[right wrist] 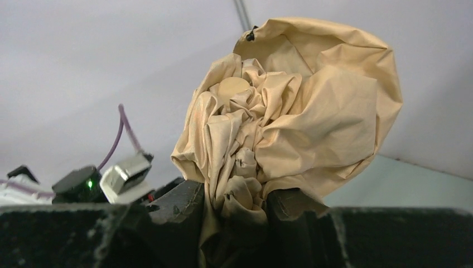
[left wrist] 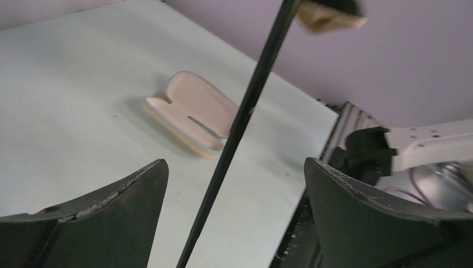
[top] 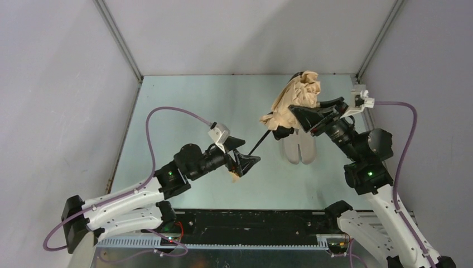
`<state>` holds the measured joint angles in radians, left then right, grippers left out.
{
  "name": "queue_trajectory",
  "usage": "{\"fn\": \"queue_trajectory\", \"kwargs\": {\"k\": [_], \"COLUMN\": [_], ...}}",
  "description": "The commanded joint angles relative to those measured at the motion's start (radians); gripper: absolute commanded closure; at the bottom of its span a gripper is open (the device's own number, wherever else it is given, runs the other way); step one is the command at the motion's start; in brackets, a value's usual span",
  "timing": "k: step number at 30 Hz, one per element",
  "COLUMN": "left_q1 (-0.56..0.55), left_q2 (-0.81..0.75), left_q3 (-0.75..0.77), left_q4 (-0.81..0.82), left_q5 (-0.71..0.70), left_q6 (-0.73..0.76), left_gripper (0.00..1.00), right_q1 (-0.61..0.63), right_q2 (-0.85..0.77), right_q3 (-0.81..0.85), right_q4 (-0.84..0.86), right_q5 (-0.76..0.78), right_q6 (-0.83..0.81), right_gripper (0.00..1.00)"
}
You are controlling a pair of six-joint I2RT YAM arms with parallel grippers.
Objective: Open the umbrella
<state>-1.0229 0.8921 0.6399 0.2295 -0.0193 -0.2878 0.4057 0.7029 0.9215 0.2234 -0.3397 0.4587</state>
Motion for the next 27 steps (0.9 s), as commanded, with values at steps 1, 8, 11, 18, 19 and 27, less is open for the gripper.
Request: {"fn": "queue_trajectory", "kwargs": {"k": [1, 8, 11, 18, 19, 27], "left_q1": [-0.001, 0.016, 0.034, 0.042, 0.043, 0.043], "left_q2": [-0.043, -0.126, -0.135, -0.052, -0.049, -0.017], "left_q3": [0.041, 0.063, 0.057, 0.042, 0.041, -0.005], "left_q4": [0.047, 0.077, 0.099, 0.179, 0.191, 0.307], "left_q5": [0.128, 0.241, 0.265, 0.332, 0.335, 0.373], "left_q6": [-0.101, -0.159, -0.177, -0.172, -0.173, -0.204], "left_gripper": [0.01, 0.00, 0.00, 0.00, 0.00, 0.22], "right_q1": [0.047, 0.090, 0.130, 0.222, 0.229, 0.290], "right_q2": [-0.003, 0.017, 0.023, 0.065, 0.069, 0.115], "right_q3": [-0.022, -0.073, -0.081, -0.082, -0.082, -0.082], "right_q4": [0.120, 0.202, 0.230, 0.257, 0.262, 0.303], "right_q5": [-0.090, -0.307, -0.330, -0.337, -0.345, -0.328], "right_q6": [-0.024, -0.058, -0.080, -0.122, -0.122, -0.135], "right_gripper": [1.00, 1.00, 1.00, 1.00, 1.00, 1.00]}}
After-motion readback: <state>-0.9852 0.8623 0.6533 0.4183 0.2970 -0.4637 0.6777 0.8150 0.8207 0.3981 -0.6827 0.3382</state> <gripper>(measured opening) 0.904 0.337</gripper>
